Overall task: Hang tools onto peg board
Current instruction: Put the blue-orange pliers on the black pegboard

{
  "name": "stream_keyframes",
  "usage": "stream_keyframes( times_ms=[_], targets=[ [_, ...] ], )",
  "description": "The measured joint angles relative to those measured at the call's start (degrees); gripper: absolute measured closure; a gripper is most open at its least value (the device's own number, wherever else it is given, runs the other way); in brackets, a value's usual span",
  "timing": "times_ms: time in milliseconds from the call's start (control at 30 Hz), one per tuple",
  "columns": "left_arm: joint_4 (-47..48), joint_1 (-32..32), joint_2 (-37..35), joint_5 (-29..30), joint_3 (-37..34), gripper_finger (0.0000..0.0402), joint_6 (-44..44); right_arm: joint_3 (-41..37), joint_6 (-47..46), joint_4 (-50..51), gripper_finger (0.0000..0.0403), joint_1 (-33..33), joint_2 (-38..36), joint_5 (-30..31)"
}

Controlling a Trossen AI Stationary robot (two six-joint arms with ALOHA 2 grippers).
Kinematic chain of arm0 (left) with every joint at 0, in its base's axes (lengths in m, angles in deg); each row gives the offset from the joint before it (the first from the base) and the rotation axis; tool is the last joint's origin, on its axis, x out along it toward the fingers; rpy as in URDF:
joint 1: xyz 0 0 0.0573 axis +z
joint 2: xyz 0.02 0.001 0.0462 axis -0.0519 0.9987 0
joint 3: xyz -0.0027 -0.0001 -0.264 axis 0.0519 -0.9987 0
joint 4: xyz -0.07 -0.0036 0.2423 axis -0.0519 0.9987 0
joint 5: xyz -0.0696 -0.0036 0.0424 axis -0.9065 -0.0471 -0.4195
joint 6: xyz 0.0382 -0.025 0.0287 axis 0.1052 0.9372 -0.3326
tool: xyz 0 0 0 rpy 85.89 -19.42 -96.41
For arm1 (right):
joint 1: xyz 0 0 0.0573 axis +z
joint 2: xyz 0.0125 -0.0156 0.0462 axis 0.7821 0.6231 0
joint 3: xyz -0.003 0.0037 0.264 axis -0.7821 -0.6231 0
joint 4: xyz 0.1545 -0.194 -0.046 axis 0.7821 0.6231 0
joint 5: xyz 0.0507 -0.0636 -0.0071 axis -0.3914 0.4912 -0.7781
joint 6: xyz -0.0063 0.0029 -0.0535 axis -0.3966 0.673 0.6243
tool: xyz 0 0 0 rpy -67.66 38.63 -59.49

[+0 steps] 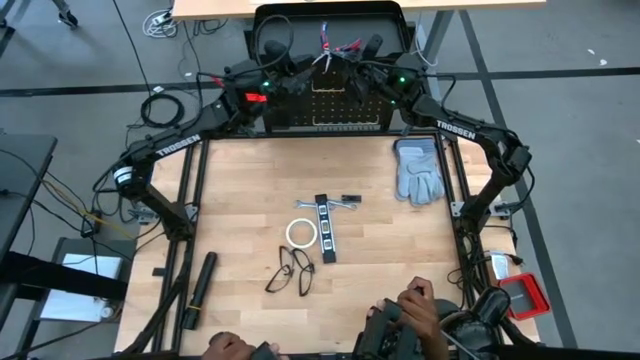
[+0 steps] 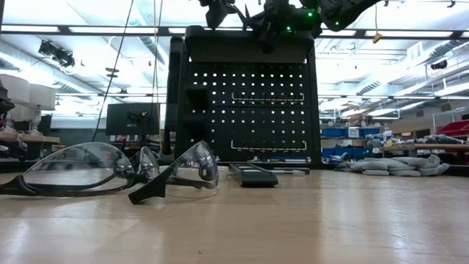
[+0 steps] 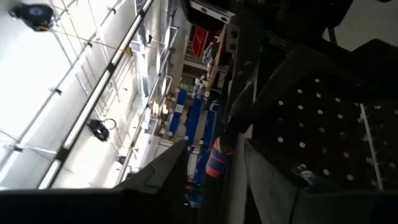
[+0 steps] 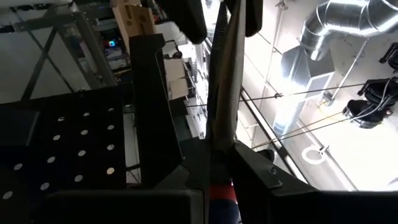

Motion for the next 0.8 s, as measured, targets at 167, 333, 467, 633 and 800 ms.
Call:
stream_keyframes(
  times_ms=[167,333,467,633,800],
  targets=[
    [0.5,0.6,0.0,-1.0,0.0,0.0259,-3.2,0.0,0.0,0.0,0.0343,0.0,0.0,0.0],
    [0.3,1.2,0.0,-1.8,0.0,0.0284,-2.3,0.0,0.0,0.0,0.0343,0.0,0.0,-0.3],
    [4.0,2.1,0.2,-2.0,2.1,0.0304,-0.7,0.0,0.0,0.0,0.0343,0.0,0.0,-1.3],
    [13.0,2.5,3.7,-2.0,10.1,0.0313,0.8,0.0,0.1,0.0,0.0343,0.0,0.0,-1.6],
    [21.8,2.4,7.3,0.2,17.0,0.0313,0.9,0.0,0.1,0.0,0.0343,0.0,0.0,-1.5]
  ],
)
